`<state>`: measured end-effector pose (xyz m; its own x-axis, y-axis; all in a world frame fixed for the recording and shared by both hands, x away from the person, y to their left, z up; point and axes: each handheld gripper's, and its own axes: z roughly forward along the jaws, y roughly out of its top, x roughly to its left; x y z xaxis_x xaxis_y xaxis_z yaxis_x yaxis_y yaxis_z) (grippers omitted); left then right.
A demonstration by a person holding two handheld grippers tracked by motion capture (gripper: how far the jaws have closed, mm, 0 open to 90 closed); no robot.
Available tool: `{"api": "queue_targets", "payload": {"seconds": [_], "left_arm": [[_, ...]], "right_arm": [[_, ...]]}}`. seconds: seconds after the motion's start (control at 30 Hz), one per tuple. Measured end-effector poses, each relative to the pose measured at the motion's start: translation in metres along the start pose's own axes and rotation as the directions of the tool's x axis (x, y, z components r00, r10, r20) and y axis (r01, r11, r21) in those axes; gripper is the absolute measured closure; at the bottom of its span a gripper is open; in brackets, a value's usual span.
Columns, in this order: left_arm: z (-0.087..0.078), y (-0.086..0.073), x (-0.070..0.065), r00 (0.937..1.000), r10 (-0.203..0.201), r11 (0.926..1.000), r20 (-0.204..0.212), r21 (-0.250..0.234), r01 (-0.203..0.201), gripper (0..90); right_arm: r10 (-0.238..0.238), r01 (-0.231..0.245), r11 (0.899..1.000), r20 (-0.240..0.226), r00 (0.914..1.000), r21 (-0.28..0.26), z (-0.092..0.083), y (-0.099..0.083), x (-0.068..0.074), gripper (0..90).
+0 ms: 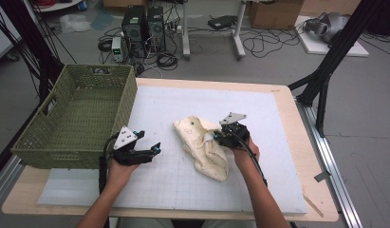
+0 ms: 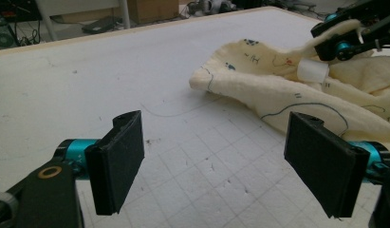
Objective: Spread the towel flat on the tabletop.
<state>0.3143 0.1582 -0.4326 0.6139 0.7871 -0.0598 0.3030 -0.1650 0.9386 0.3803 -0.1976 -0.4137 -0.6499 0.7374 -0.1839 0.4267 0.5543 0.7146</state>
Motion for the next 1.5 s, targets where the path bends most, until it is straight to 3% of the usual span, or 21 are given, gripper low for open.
{"api": "queue_targets", "payload": {"seconds": [0.07, 0.13, 0.23, 0.33, 0.47, 0.57, 0.67, 0.77, 0.87, 0.93, 0.97, 1.03, 1.17, 1.27, 1.3, 1.37, 1.43, 1.47, 1.5], "left_arm": [[0.000, 0.000, 0.000, 1.0000, 0.001, 1.0000, 0.001, 0.001, -0.001, 21.3], [0.000, 0.000, 0.000, 1.0000, -0.002, 1.0000, 0.000, -0.001, 0.002, 21.3], [0.000, 0.000, 0.000, 1.0000, -0.001, 1.0000, 0.001, 0.002, 0.001, 21.3], [0.001, -0.001, -0.001, 1.0000, 0.000, 1.0000, 0.003, 0.004, 0.000, 21.3], [0.001, -0.001, -0.001, 1.0000, 0.000, 1.0000, 0.004, 0.007, 0.000, 21.3], [0.002, -0.001, -0.001, 1.0000, 0.002, 0.9999, 0.004, 0.013, -0.002, 21.3], [0.003, -0.002, -0.001, 1.0000, -0.001, 0.9999, 0.007, 0.015, 0.000, 21.3], [0.003, -0.002, -0.002, 1.0000, 0.002, 0.9999, 0.007, 0.015, -0.002, 21.3], [0.003, -0.002, -0.003, 1.0000, 0.005, 0.9999, 0.008, 0.014, -0.005, 21.4], [0.003, -0.001, -0.003, 1.0000, 0.005, 0.9999, 0.008, 0.015, -0.005, 21.4], [0.004, -0.001, -0.004, 0.9999, 0.005, 0.9999, 0.010, 0.016, -0.005, 21.4], [0.004, -0.001, -0.004, 0.9999, 0.007, 0.9998, 0.009, 0.016, -0.007, 21.4], [0.004, -0.001, -0.005, 0.9999, 0.011, 0.9998, 0.011, 0.017, -0.011, 21.4], [0.004, -0.001, -0.005, 0.9999, 0.010, 0.9998, 0.011, 0.015, -0.010, 21.4], [0.004, -0.001, -0.005, 0.9999, 0.009, 0.9998, 0.012, 0.015, -0.009, 21.4], [0.004, -0.001, -0.005, 0.9999, 0.008, 0.9998, 0.013, 0.016, -0.008, 21.4], [0.004, -0.001, -0.005, 0.9999, 0.010, 0.9998, 0.012, 0.015, -0.010, 21.4], [0.004, -0.001, -0.004, 0.9999, 0.011, 0.9998, 0.012, 0.016, -0.012, 21.5], [0.004, -0.001, -0.004, 0.9999, 0.009, 0.9999, 0.010, 0.014, -0.009, 21.6]], "right_arm": [[-0.014, 0.014, 1.000, -0.035, 0.9993, 0.010, 0.002, 0.001, -0.004, 82.4], [-0.019, 0.018, 1.000, -0.028, 0.9994, -0.014, 0.001, 0.002, -0.009, 86.7], [-0.012, 0.012, 1.000, 0.031, 0.9994, -0.003, -0.001, 0.007, -0.023, 87.1], [0.044, -0.047, 0.998, 0.112, 0.9927, 0.032, -0.001, 0.006, -0.046, 87.3], [0.091, -0.118, 0.988, 0.240, 0.9666, 0.101, -0.003, -0.005, -0.075, 87.6], [0.158, -0.202, 0.972, 0.308, 0.9381, 0.117, -0.006, -0.017, -0.089, 87.1], [0.179, -0.231, 0.965, 0.338, 0.9241, 0.123, -0.006, -0.023, -0.093, 72.4], [0.193, -0.227, 0.971, 0.311, 0.9306, 0.075, -0.010, -0.023, -0.088, 62.2], [0.206, -0.213, 0.977, 0.256, 0.9445, 0.001, -0.018, -0.019, -0.078, 52.9], [0.203, -0.198, 0.979, 0.210, 0.9562, -0.045, -0.024, -0.016, -0.069, 50.0], [0.200, -0.191, 0.979, 0.166, 0.9656, -0.066, -0.026, -0.015, -0.064, 49.9], [0.174, -0.167, 0.983, 0.105, 0.9791, -0.079, -0.027, -0.014, -0.053, 49.7], [0.153, -0.151, 0.985, 0.018, 0.9880, -0.088, -0.026, -0.009, -0.034, 46.0], [0.117, -0.116, 0.986, -0.003, 0.9932, -0.118, -0.025, -0.002, -0.022, 47.6], [0.113, -0.114, 0.988, -0.015, 0.9935, -0.108, -0.023, -0.001, -0.020, 47.8], [0.108, -0.109, 0.993, -0.032, 0.9936, -0.032, -0.013, -0.001, -0.017, 47.6], [0.122, -0.120, 0.992, -0.044, 0.9916, 0.037, 0.000, -0.005, -0.017, 46.9], [0.141, -0.138, 0.989, -0.061, 0.9881, 0.055, 0.005, -0.008, -0.018, 52.0], [0.155, -0.149, 0.986, -0.089, 0.9840, 0.071, 0.009, -0.010, -0.019, 62.6]]}}
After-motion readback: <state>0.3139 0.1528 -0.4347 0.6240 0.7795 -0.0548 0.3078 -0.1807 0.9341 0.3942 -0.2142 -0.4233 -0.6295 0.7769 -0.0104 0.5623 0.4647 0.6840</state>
